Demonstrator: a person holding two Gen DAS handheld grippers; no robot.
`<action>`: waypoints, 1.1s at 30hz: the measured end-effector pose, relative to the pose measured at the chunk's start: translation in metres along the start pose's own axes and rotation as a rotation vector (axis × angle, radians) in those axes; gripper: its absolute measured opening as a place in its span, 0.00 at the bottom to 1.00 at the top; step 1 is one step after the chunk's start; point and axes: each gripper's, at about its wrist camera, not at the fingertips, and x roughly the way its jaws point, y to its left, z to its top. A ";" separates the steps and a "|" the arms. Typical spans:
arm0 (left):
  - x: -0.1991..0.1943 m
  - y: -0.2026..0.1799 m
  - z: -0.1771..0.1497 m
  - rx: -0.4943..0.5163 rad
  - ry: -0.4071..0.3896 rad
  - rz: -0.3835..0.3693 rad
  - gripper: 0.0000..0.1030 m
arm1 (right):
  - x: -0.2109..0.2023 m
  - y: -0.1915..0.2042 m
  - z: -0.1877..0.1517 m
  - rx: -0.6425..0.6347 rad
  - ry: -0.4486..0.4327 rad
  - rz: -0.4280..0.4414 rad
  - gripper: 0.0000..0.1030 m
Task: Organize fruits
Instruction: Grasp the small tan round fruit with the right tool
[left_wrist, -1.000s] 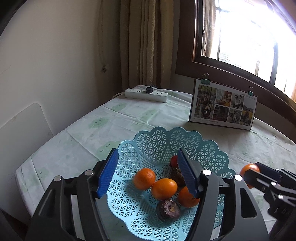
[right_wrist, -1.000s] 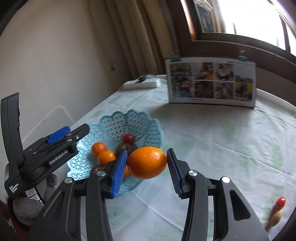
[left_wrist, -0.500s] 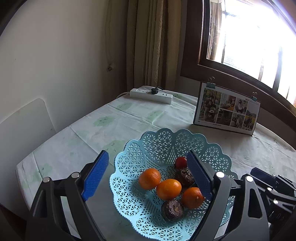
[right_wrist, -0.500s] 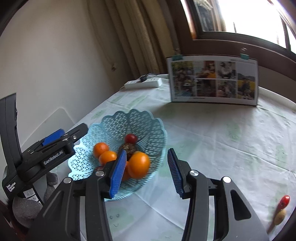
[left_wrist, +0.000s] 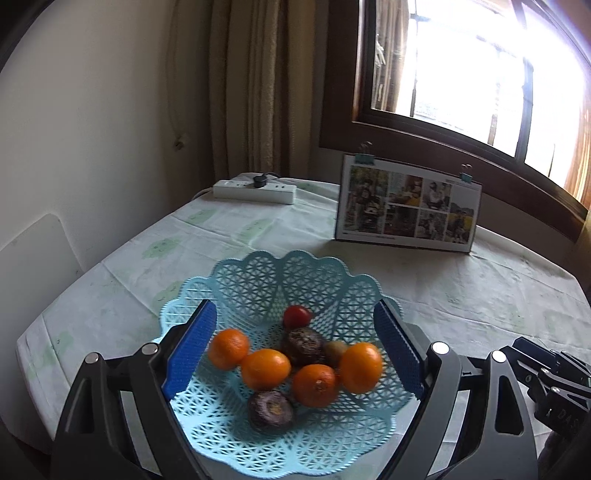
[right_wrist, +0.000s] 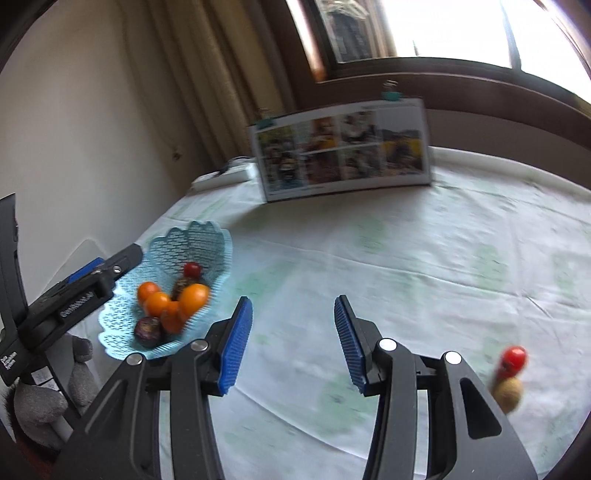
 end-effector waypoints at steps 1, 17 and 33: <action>0.000 -0.005 -0.001 0.009 -0.001 -0.010 0.90 | -0.004 -0.008 -0.003 0.010 -0.003 -0.019 0.46; -0.005 -0.064 -0.007 0.098 0.010 -0.095 0.95 | -0.038 -0.109 -0.037 0.158 0.007 -0.226 0.50; -0.006 -0.104 -0.014 0.165 0.024 -0.136 0.95 | -0.025 -0.129 -0.054 0.156 0.084 -0.262 0.31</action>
